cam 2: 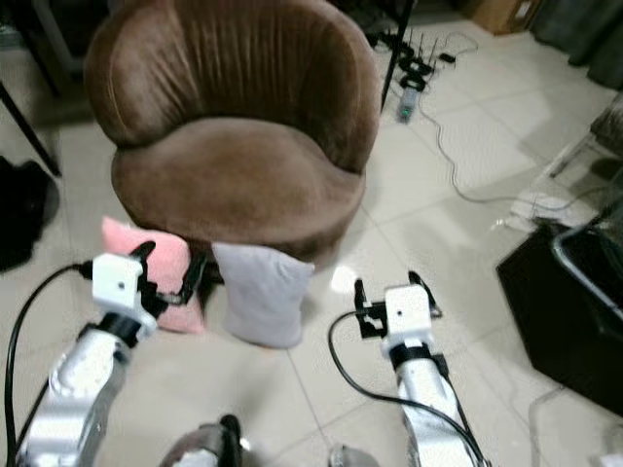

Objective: Move the pillow to the sofa from floor

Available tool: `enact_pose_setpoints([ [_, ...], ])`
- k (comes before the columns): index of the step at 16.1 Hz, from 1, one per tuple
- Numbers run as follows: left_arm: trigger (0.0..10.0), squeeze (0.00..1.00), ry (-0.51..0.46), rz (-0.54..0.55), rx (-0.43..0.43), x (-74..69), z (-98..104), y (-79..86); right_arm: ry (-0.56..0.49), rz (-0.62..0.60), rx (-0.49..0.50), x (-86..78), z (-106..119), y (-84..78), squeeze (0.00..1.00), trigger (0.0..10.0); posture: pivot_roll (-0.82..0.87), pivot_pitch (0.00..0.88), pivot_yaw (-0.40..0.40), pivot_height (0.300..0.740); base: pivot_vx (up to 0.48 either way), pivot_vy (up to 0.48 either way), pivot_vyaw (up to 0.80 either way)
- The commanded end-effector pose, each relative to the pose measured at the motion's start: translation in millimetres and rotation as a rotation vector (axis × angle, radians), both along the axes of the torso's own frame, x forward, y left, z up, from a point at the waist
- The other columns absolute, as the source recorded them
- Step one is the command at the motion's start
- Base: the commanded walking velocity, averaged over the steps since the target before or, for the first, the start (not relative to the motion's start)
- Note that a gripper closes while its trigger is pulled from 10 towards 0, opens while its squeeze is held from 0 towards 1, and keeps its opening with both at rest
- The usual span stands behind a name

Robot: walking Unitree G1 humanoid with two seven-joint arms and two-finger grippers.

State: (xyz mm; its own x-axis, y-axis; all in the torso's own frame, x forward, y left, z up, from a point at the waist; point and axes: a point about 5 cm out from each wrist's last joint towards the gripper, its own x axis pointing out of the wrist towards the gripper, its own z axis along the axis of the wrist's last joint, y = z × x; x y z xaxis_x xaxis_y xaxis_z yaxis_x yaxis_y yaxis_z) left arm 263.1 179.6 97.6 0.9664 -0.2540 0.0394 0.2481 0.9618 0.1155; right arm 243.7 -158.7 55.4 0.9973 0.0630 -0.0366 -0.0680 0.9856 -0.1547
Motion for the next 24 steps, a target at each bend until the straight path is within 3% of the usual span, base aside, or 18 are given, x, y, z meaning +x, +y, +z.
enact_pose_setpoints([
  [1,10.0,1.0,0.03,-0.012,-0.003,-0.6,-3,4.4,0.004,-0.007,0.002,-0.7,-4,2.3,0.0,10.0,0.14,0.095,0.019,0.74,0.0,0.0,0.0],
  [6,10.0,1.0,0.088,-0.019,-0.023,-6.7,-12,13.3,0.032,-0.004,0.02,-9.1,-14,8.7,0.0,10.0,0.12,0.115,0.014,0.74,0.0,0.0,0.0],
  [9,10.0,1.0,0.18,0.044,-0.117,-14.0,-29,15.6,0.042,0.001,0.013,-12.4,-16,4.0,0.0,10.0,0.11,0.123,-0.007,0.74,0.0,0.0,0.0],
  [11,10.0,1.0,0.195,0.019,-0.098,-15.9,-31,15.3,0.042,-0.006,0.014,-12.0,-17,1.0,0.0,10.0,0.11,0.122,-0.008,0.74,0.0,0.0,0.0],
  [13,10.0,1.0,0.173,0.015,-0.102,-11.7,-30,-9.6,0.016,-0.009,0.007,-13.4,-15,-0.3,0.0,10.0,0.1,0.126,-0.004,0.74,0.0,0.0,0.0],
  [15,10.0,1.0,0.139,0.025,-0.077,-14.8,-31,-10.1,-0.002,-0.005,-0.025,-17.5,-15,-2.0,0.0,10.0,0.1,0.135,-0.006,0.74,0.0,0.0,0.0],
  [18,10.0,1.0,0.197,0.004,-0.055,-20.5,-43,-15.7,0.033,-0.003,-0.04,-22.6,-23,-1.5,0.0,10.0,0.11,0.151,-0.009,0.74,0.0,0.0,0.0],
  [24,10.0,1.0,0.231,-0.016,-0.023,-16.5,-45,-27.6,0.028,0.025,-0.05,-18.7,-21,1.5,0.0,10.0,0.11,0.15,-0.02,0.74,0.0,0.0,0.0],
])
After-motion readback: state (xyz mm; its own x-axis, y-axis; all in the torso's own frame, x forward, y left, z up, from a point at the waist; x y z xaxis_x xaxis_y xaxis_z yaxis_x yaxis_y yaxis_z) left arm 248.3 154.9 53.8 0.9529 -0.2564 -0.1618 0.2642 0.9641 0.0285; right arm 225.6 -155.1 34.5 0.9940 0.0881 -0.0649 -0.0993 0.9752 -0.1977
